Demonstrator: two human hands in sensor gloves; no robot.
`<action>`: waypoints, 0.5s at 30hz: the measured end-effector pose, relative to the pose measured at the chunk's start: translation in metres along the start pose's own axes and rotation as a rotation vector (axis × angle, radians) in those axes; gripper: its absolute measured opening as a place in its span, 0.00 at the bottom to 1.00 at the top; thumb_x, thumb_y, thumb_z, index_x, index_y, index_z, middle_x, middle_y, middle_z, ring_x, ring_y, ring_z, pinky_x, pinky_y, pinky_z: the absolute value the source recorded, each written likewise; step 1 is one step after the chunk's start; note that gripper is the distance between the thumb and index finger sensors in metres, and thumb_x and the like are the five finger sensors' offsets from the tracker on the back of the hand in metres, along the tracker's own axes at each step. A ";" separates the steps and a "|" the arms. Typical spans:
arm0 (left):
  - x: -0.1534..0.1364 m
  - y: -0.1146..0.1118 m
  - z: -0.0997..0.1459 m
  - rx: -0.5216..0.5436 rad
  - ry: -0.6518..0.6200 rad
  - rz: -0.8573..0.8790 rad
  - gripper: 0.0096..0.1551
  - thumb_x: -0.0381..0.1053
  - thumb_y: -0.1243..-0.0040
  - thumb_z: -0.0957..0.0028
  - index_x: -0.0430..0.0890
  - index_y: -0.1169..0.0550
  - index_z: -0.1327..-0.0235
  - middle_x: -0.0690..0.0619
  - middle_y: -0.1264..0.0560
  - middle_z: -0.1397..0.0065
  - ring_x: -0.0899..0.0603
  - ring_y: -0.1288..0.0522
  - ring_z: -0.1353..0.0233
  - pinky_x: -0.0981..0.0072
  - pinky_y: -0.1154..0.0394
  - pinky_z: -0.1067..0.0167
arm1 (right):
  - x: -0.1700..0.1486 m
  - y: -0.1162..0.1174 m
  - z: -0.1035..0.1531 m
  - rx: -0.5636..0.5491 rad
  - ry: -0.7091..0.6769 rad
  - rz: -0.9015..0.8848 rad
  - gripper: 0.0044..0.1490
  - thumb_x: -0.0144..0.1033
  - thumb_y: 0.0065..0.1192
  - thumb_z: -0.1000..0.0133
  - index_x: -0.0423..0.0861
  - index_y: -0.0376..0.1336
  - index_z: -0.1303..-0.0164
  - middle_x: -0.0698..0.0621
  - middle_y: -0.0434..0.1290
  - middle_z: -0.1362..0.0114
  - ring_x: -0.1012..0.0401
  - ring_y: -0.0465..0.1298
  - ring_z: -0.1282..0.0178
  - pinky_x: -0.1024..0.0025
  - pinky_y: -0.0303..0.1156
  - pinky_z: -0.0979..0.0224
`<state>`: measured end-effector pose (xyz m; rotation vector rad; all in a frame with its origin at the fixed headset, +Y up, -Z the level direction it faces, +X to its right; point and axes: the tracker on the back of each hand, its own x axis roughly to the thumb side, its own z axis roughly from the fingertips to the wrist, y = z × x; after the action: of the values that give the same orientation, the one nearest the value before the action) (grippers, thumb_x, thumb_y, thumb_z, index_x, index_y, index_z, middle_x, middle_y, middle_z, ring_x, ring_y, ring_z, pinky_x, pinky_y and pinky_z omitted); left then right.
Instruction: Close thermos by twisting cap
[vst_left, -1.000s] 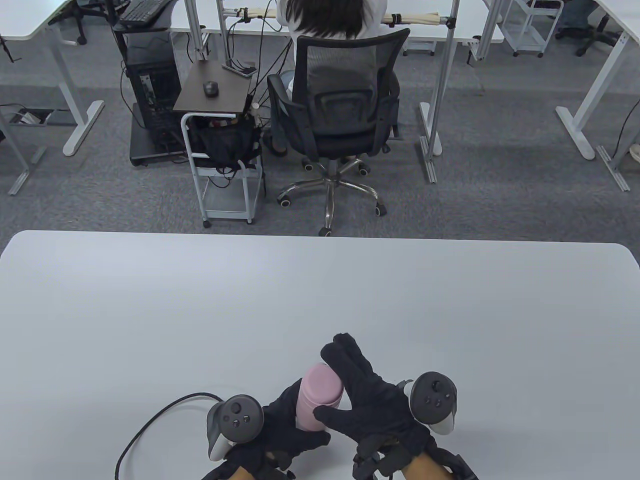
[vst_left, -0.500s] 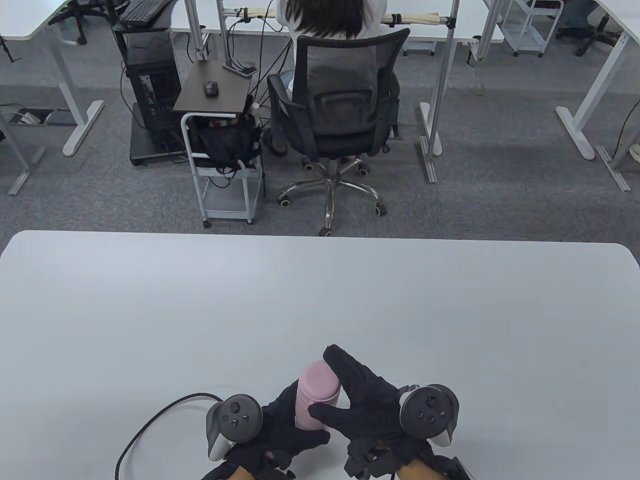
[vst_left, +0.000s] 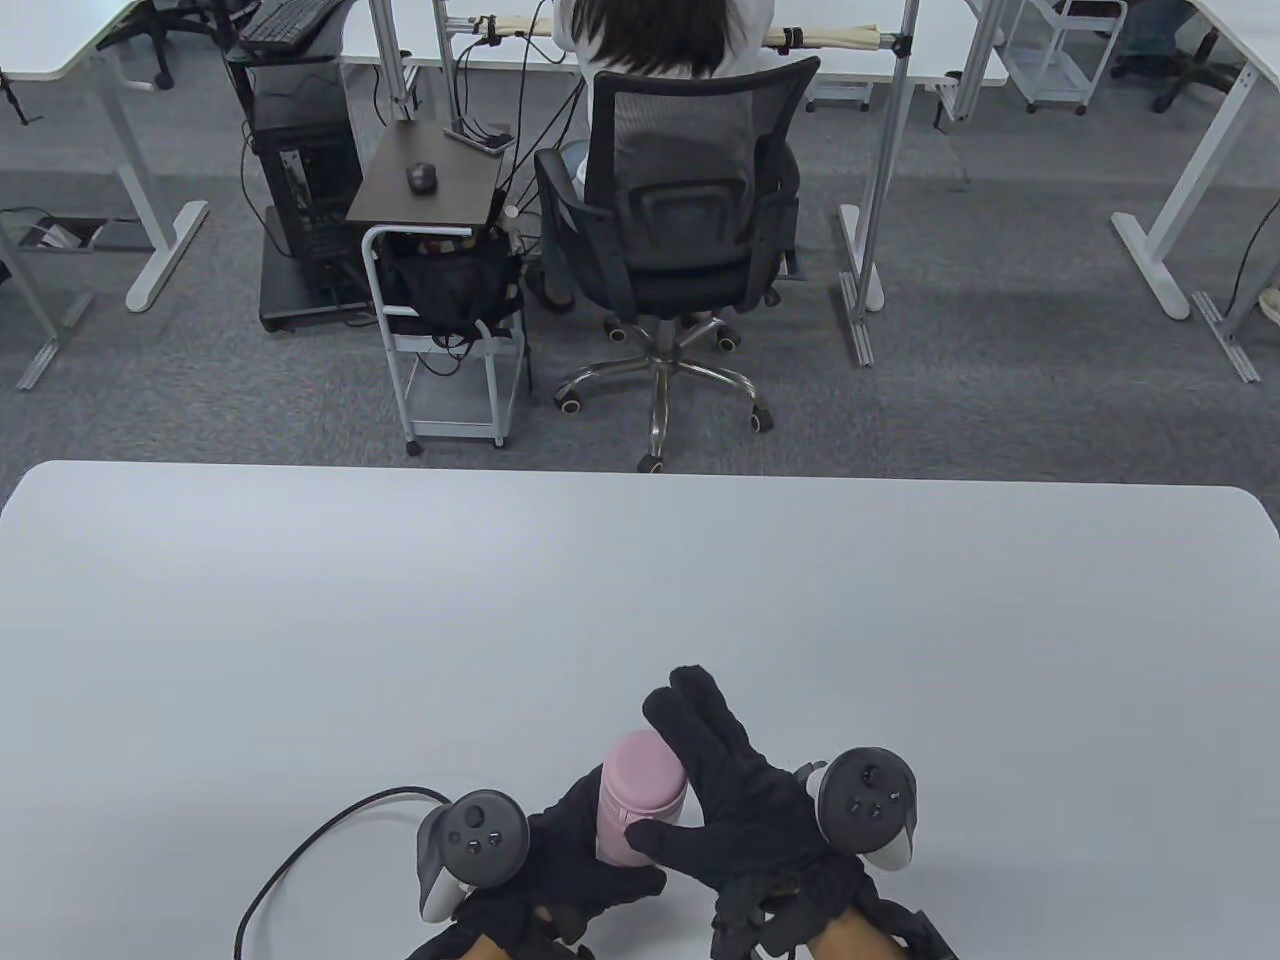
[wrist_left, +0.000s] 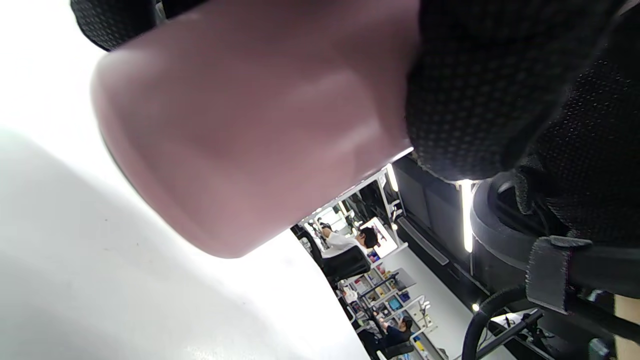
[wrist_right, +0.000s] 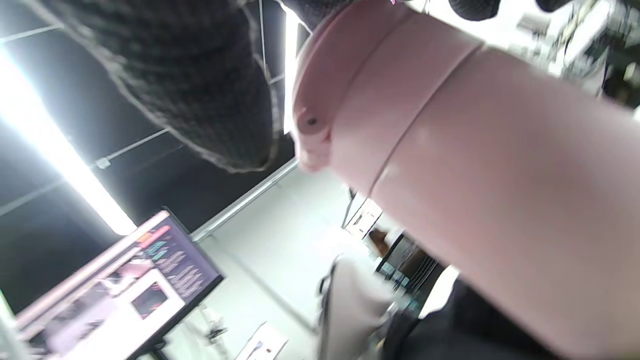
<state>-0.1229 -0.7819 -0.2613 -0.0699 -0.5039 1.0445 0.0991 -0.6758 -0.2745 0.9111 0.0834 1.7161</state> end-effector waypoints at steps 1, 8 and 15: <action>0.000 0.000 0.000 -0.001 0.000 -0.001 0.60 0.64 0.26 0.72 0.44 0.40 0.28 0.39 0.34 0.24 0.32 0.29 0.27 0.40 0.28 0.31 | -0.001 0.000 -0.002 0.023 -0.014 -0.006 0.59 0.43 0.82 0.48 0.37 0.49 0.16 0.27 0.44 0.18 0.25 0.55 0.25 0.27 0.59 0.30; 0.000 0.000 0.000 -0.003 -0.002 -0.016 0.61 0.64 0.26 0.72 0.44 0.40 0.28 0.39 0.34 0.24 0.32 0.29 0.27 0.40 0.28 0.31 | 0.003 0.001 0.001 -0.045 -0.001 0.147 0.58 0.45 0.84 0.50 0.36 0.54 0.19 0.31 0.58 0.21 0.30 0.65 0.31 0.30 0.63 0.31; 0.000 -0.001 0.000 -0.003 -0.001 -0.027 0.60 0.64 0.26 0.72 0.44 0.40 0.28 0.38 0.34 0.24 0.31 0.29 0.27 0.40 0.28 0.31 | 0.010 0.006 0.005 -0.166 0.013 0.290 0.60 0.52 0.84 0.53 0.36 0.56 0.20 0.33 0.63 0.26 0.35 0.70 0.36 0.31 0.64 0.32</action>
<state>-0.1223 -0.7819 -0.2607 -0.0653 -0.5057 1.0179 0.0966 -0.6719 -0.2626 0.8176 -0.1889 1.9643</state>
